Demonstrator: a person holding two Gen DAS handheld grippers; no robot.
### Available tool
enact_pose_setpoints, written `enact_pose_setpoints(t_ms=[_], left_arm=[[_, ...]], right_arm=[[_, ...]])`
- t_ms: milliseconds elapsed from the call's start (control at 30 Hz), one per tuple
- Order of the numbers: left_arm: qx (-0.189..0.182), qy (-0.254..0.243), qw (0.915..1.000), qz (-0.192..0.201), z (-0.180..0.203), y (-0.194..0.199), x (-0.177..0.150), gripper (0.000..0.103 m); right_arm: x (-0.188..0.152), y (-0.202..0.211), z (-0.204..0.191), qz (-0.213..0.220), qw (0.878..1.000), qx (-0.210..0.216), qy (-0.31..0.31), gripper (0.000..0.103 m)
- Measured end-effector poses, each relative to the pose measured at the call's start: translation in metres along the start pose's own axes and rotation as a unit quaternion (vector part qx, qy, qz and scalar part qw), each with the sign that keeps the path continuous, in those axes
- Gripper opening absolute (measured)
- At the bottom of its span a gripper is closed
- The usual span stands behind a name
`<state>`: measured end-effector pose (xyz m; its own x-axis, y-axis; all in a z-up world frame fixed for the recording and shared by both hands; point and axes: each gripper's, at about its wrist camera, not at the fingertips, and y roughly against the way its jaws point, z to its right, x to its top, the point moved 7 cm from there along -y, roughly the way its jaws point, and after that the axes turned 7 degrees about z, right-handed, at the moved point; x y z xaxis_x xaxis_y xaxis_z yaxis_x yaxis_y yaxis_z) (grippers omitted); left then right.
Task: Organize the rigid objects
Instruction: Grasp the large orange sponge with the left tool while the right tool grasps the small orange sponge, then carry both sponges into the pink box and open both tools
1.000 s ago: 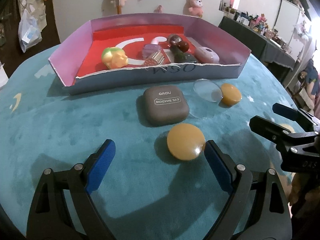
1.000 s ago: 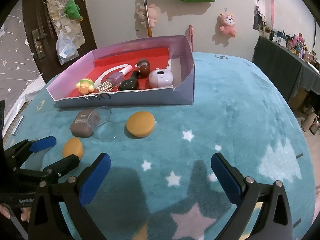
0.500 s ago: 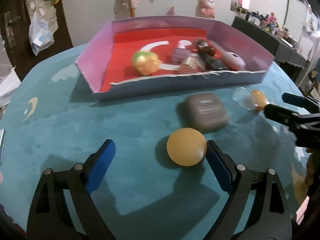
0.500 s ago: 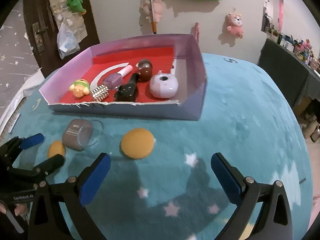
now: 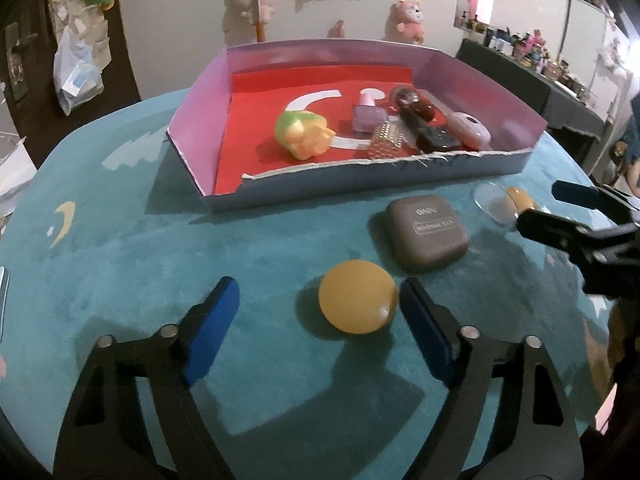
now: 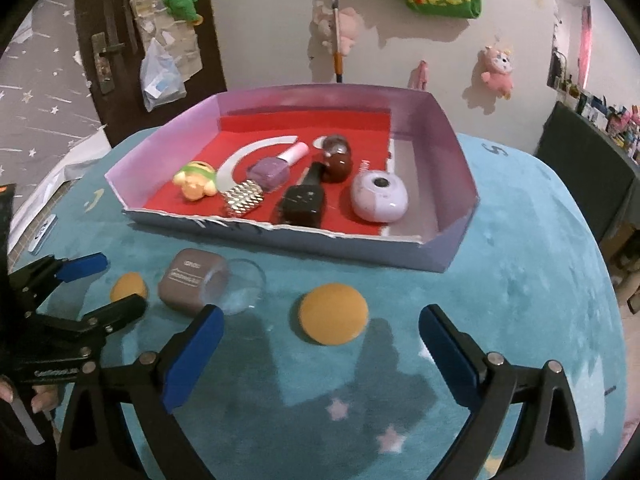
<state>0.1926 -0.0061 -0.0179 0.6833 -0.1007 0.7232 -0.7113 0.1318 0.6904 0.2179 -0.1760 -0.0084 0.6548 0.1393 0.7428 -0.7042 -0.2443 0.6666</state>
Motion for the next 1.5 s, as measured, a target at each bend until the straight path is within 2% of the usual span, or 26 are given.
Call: enact_pose_setpoints(t_ms=[33,167,233,267,333,433,500,567,800,1233,1500], left_arm=[[-0.004,0.001,1.0,-0.002,0.0,-0.001,-0.002,0.07],[-0.022,0.015,0.9996,-0.006,0.0,-0.004,0.0,0.058],[-0.03,0.019,0.9994,-0.006,0.002,-0.004,0.001,0.048],[-0.032,0.019,0.9993,-0.006,0.002,-0.005,0.0,0.046],[-0.035,0.019,0.9992,-0.006,0.004,-0.005,0.001,0.037],[-0.038,0.022,0.999,-0.007,0.005,-0.006,0.002,0.036],[-0.037,0.024,0.999,-0.007,0.006,-0.005,0.002,0.036],[-0.042,0.031,0.9986,-0.006,0.006,-0.003,0.004,0.036],[-0.049,0.03,0.9983,0.011,0.008,0.009,0.013,0.036],[-0.05,0.03,0.9982,0.012,0.008,0.01,0.013,0.036],[-0.054,0.029,0.9979,0.022,0.007,0.016,0.023,0.036]], right_arm=[[-0.001,-0.001,0.003,-0.002,1.0,-0.001,-0.002,0.1],[-0.001,-0.007,0.011,-0.011,1.0,-0.007,-0.003,0.092],[0.001,-0.009,0.013,-0.01,1.0,-0.004,-0.004,0.092],[0.002,-0.011,0.013,-0.011,1.0,-0.005,-0.003,0.091],[0.001,-0.014,0.012,-0.016,1.0,-0.005,0.003,0.084],[-0.002,-0.019,0.008,-0.023,1.0,-0.002,0.014,0.068],[-0.004,-0.021,0.006,-0.023,1.0,0.004,0.016,0.048],[-0.002,-0.018,0.004,-0.016,1.0,0.009,0.018,0.04],[0.007,0.003,0.002,0.013,1.0,0.011,0.015,0.04],[0.0,0.001,-0.005,0.001,1.0,0.025,0.016,0.04],[0.009,0.005,-0.007,0.008,0.999,0.03,0.016,0.04]])
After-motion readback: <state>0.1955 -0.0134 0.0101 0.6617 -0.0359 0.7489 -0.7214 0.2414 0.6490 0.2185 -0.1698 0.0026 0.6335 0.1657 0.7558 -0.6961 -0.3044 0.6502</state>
